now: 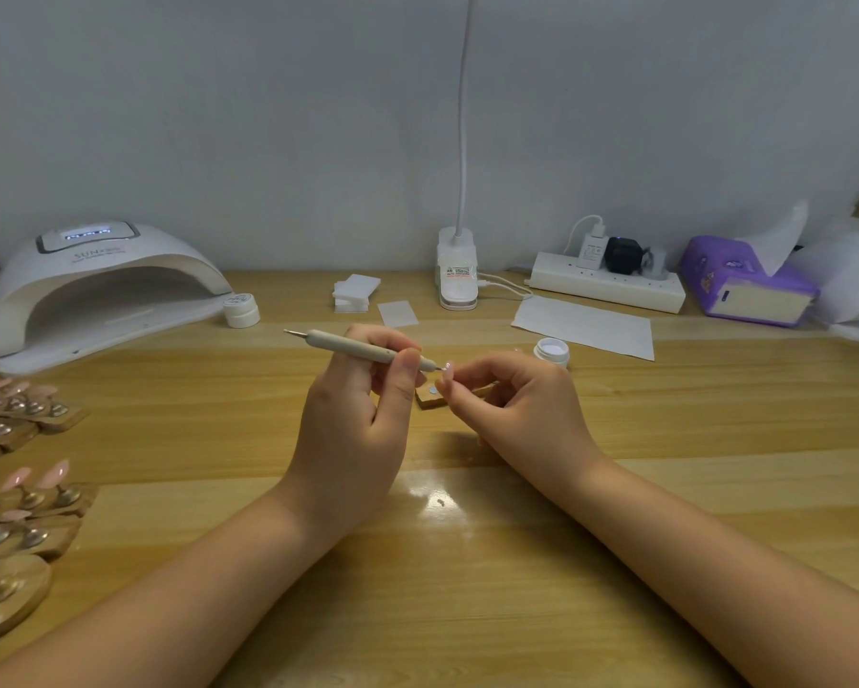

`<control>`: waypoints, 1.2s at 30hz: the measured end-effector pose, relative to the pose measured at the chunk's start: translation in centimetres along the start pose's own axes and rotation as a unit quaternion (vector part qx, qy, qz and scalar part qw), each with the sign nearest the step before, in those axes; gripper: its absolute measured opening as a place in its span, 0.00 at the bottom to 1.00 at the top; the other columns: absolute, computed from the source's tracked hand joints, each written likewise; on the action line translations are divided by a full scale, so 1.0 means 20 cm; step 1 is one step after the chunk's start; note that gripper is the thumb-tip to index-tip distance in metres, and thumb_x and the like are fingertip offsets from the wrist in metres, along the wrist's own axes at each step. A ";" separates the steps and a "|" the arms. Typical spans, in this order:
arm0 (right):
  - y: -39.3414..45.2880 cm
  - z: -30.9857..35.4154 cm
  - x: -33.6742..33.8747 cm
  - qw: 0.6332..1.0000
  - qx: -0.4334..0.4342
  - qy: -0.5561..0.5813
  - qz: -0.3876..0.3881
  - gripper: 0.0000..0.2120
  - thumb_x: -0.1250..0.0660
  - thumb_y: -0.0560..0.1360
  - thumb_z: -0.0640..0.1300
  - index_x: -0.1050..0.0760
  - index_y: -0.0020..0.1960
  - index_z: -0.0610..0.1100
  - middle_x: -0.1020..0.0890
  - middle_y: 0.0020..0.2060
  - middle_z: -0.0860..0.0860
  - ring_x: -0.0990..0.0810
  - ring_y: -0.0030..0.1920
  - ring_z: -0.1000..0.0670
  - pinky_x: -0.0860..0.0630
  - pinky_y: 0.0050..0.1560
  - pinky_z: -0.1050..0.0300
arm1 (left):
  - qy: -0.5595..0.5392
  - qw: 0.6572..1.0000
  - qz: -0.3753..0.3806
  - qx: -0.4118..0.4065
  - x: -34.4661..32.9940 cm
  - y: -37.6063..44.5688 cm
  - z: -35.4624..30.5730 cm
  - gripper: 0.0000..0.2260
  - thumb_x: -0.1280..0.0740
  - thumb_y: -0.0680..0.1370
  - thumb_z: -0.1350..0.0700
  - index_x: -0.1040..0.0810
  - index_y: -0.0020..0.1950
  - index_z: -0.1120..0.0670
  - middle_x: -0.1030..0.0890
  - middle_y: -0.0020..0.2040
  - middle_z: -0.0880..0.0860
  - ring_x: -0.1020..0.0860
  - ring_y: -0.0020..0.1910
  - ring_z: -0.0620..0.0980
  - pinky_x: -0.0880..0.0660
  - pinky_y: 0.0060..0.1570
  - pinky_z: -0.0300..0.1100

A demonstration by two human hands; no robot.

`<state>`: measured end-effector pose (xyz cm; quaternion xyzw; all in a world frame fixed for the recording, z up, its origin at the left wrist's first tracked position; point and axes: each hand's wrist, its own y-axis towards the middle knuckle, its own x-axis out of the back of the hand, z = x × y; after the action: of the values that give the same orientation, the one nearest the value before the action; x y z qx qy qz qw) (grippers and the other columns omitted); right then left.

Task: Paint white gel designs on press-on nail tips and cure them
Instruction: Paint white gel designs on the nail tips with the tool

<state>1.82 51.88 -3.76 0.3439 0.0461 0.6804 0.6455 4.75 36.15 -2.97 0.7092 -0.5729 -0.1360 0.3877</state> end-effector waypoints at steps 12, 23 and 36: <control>0.00 0.01 0.00 1.000 0.001 0.005 0.003 0.01 0.27 0.73 0.44 0.16 0.43 0.48 0.17 0.35 0.62 0.20 0.33 0.50 0.21 0.44 0.46 | 0.006 1.000 0.006 0.002 0.00 0.00 0.00 0.04 0.40 0.80 0.54 0.30 0.48 0.45 0.20 0.40 0.48 0.21 0.39 0.45 0.24 0.37 0.37; 0.00 0.02 0.00 1.000 -0.013 0.002 -0.002 0.03 0.27 0.73 0.46 0.17 0.43 0.46 0.17 0.34 0.62 0.20 0.33 0.52 0.31 0.59 0.27 | -0.040 0.999 -0.033 -0.017 0.01 0.01 -0.02 0.02 0.39 0.80 0.54 0.28 0.50 0.47 0.20 0.41 0.45 0.19 0.43 0.43 0.24 0.43 0.33; 0.00 0.04 0.00 1.000 -0.018 0.012 0.006 0.04 0.27 0.73 0.45 0.16 0.46 0.45 0.17 0.36 0.58 0.19 0.35 0.55 0.32 0.58 0.25 | 0.001 1.000 0.000 -0.007 0.01 0.00 0.00 0.04 0.40 0.79 0.55 0.29 0.47 0.46 0.21 0.39 0.49 0.21 0.39 0.49 0.25 0.38 0.41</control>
<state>2.23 51.68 -3.14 0.3243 0.0391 0.6888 0.6471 4.88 36.08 -2.95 0.7068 -0.5714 -0.1398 0.3930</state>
